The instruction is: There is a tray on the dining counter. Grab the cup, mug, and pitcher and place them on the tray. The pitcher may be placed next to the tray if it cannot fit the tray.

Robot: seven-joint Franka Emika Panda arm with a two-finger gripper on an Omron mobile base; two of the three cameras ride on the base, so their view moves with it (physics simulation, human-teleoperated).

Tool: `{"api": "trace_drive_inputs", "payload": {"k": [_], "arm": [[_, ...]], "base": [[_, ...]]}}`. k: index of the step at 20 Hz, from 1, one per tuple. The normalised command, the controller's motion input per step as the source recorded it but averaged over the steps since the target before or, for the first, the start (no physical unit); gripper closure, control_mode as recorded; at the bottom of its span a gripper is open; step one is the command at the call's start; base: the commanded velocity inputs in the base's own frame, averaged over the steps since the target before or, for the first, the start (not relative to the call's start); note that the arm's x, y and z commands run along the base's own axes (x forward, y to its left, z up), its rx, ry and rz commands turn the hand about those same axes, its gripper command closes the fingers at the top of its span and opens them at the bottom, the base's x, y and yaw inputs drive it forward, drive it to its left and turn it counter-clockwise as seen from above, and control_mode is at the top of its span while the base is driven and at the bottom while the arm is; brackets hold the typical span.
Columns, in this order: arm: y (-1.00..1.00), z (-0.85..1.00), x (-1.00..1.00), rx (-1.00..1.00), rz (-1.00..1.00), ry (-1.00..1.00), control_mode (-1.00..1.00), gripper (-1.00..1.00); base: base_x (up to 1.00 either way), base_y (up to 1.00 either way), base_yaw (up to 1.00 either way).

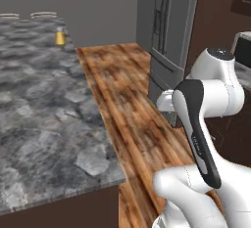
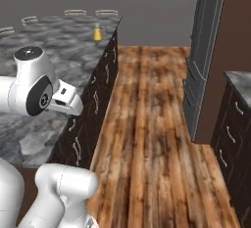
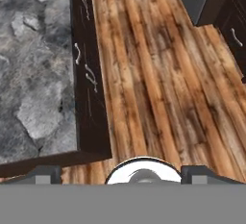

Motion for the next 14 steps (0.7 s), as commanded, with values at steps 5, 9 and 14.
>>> {"api": "trace_drive_inputs", "payload": {"k": [5,9,14], "arm": [[0.0,0.0,0.0,0.0,0.0,0.0,1.0,-1.0],[0.0,0.0,0.0,0.0,0.0,0.0,1.0,-1.0],[0.0,0.0,0.0,0.0,0.0,0.0,1.0,-1.0]], "base": [[0.73,-0.92,0.25],[1.0,-0.88,0.39],[1.0,-0.46,0.1]]}}
